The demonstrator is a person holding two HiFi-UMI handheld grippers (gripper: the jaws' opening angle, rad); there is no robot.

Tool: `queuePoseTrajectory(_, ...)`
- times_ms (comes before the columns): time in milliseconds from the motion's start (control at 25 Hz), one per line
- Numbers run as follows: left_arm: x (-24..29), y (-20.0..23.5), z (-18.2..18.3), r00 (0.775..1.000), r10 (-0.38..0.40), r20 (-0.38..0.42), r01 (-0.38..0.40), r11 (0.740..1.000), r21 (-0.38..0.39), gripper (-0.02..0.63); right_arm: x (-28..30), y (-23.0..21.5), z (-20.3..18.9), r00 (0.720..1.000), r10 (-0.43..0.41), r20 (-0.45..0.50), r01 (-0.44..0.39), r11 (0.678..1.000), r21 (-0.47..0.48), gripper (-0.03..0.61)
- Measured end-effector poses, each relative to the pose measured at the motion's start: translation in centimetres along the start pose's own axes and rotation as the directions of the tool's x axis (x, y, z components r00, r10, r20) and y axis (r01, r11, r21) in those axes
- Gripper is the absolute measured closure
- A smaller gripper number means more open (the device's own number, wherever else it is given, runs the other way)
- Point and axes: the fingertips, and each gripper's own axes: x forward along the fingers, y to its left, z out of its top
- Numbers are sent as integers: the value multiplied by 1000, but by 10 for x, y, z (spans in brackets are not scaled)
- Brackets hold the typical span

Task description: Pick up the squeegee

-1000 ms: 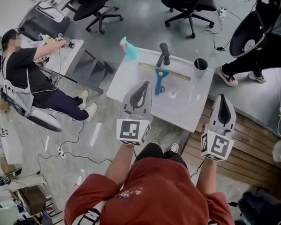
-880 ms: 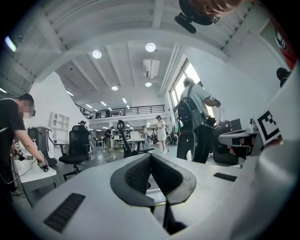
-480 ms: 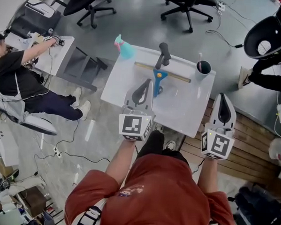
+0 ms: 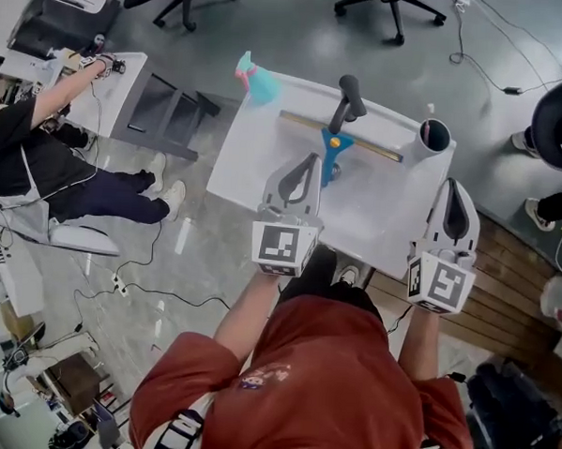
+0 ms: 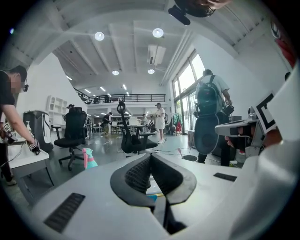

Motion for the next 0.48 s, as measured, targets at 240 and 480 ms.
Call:
queuePoseTrajectory(240, 22, 13, -45, 994, -23, -103, 21, 1000, -13, 598, 30, 11, -17, 999, 12, -38, -12, 1000, -7, 571)
queuePoseTrajectory(480, 43, 21, -98, 971, -42, -236, 39, 999, -19, 595, 52, 22, -24, 998, 27, -60, -28, 1000, -12, 571)
